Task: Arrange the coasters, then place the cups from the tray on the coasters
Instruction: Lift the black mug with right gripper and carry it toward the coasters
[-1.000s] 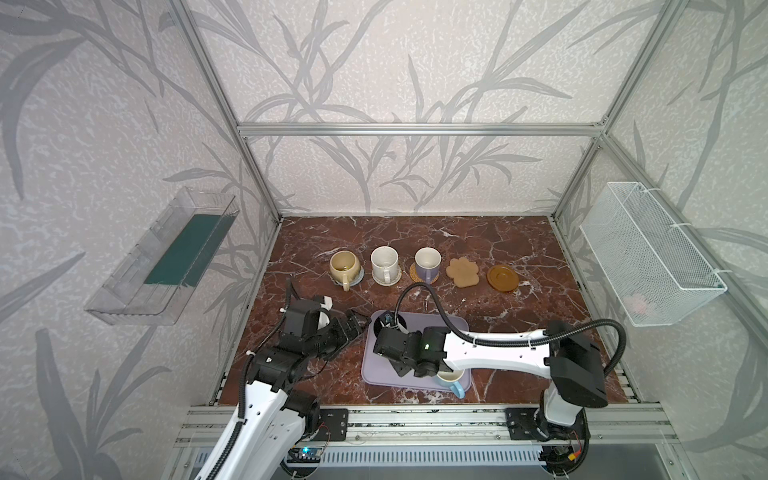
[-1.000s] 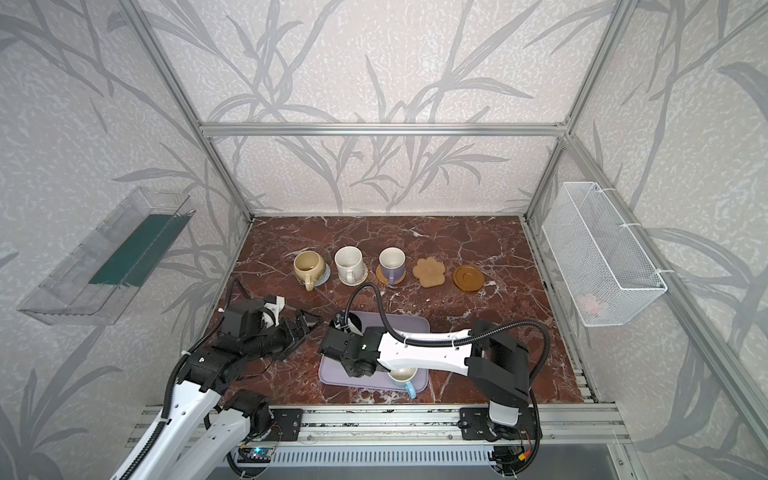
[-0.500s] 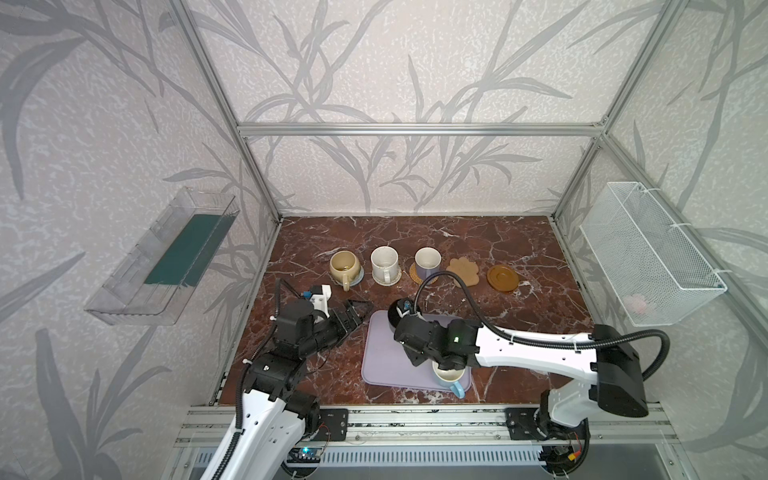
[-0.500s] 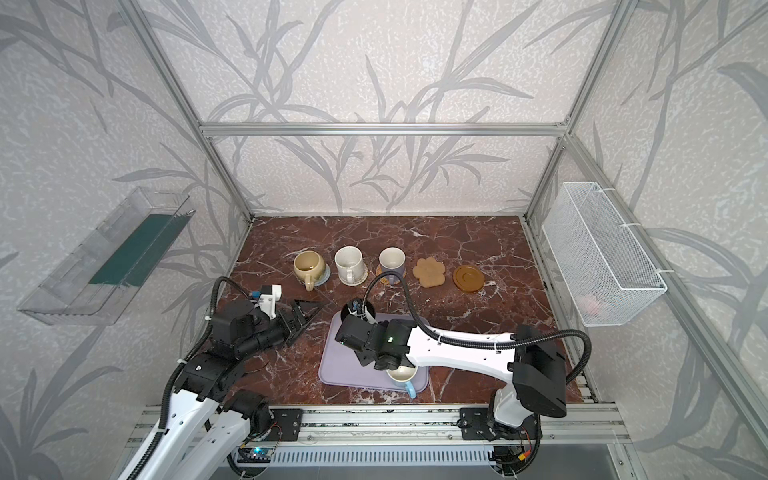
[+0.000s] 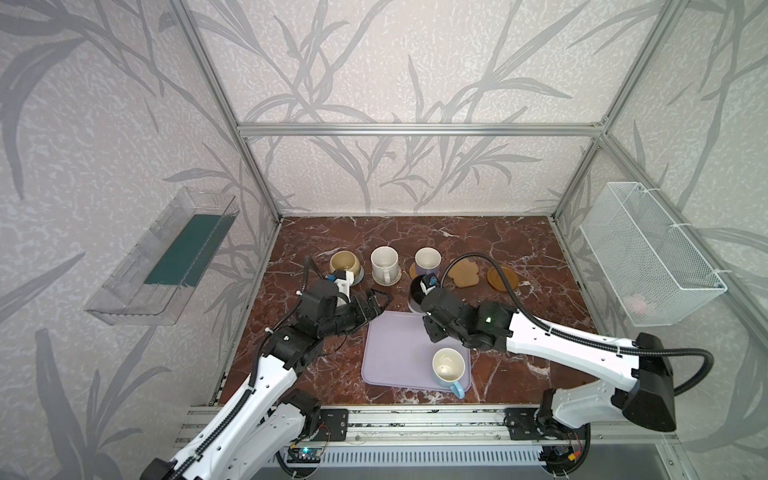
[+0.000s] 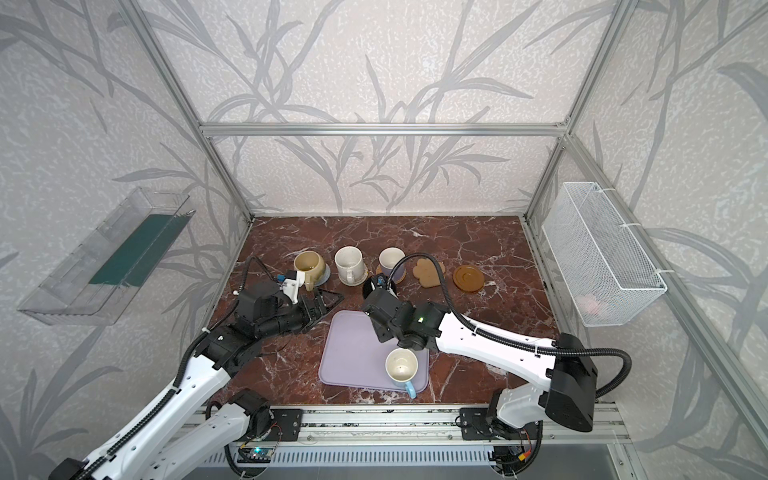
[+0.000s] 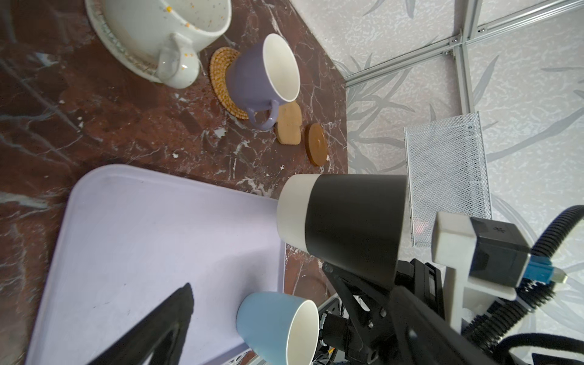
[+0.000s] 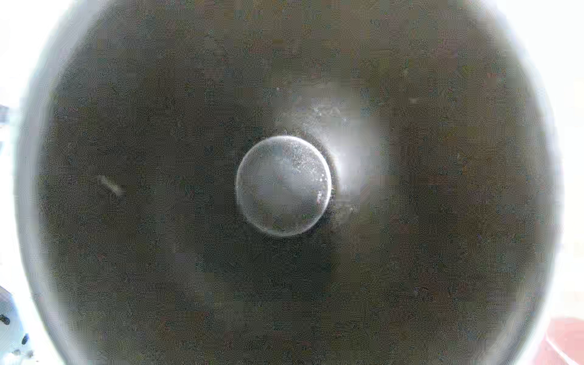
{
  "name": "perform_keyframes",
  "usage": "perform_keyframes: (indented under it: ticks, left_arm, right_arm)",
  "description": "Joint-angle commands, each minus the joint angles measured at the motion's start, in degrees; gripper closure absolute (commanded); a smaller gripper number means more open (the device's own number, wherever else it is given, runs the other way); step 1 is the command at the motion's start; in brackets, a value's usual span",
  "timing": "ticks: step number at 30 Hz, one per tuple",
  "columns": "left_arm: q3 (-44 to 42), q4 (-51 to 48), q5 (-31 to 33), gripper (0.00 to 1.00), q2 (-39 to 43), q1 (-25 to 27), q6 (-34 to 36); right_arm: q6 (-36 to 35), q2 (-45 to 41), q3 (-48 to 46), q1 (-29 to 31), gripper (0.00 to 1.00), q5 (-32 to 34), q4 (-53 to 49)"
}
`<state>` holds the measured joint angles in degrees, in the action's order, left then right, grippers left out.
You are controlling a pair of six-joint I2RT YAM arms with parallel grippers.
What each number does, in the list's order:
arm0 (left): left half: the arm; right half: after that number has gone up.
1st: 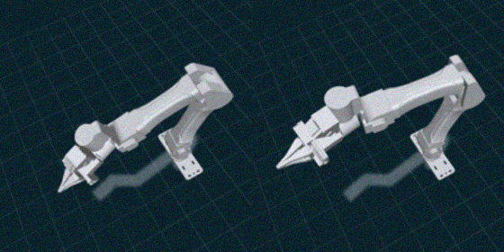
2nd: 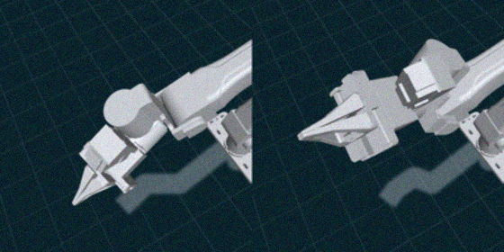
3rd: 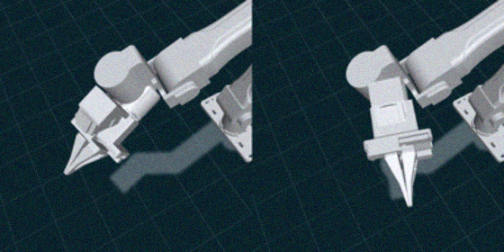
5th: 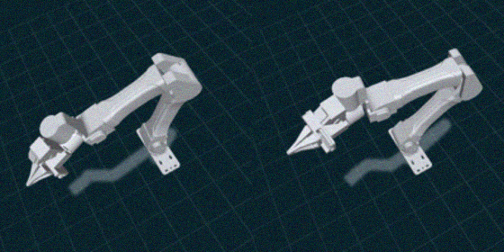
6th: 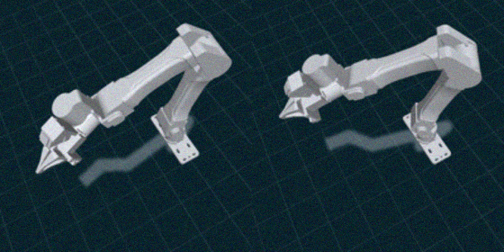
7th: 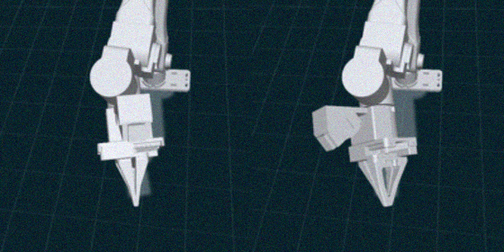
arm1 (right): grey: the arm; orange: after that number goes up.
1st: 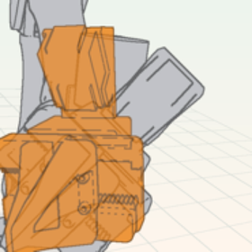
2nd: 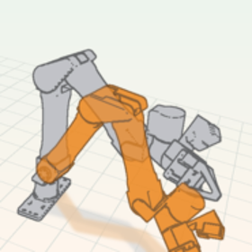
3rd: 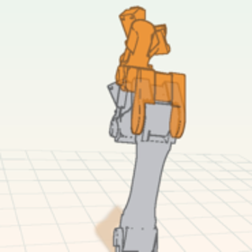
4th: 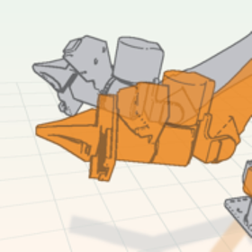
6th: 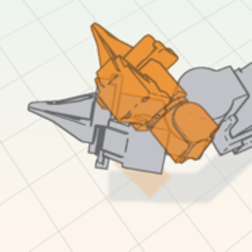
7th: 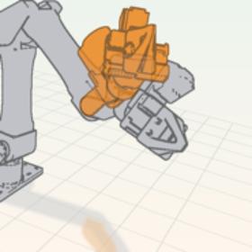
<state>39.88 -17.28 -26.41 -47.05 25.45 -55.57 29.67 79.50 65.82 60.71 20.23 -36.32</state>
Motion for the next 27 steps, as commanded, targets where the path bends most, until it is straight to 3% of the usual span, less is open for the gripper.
perform_keyframes:
  ticks: [1, 13, 27]
  left_arm:
    - [3.2, 3.2, 1.7, 0.01, -2.3, 0.9, 2.1]
    - [13.7, 1.5, 2.7, 0.01, -14.5, 5.4, 6.7]
    - [29.4, -1.3, 1.1, 0.0, -33.4, 10.2, 10.4]
  right_arm:
    - [-1.5, -4.5, -0.5, -3.9, 1.0, 0.5, -0.4]
    - [-4.9, -8.0, -2.2, -18.6, 1.0, -6.8, -3.6]
    - [-5.6, 0.8, -0.4, -28.0, 1.0, -8.0, 0.2]
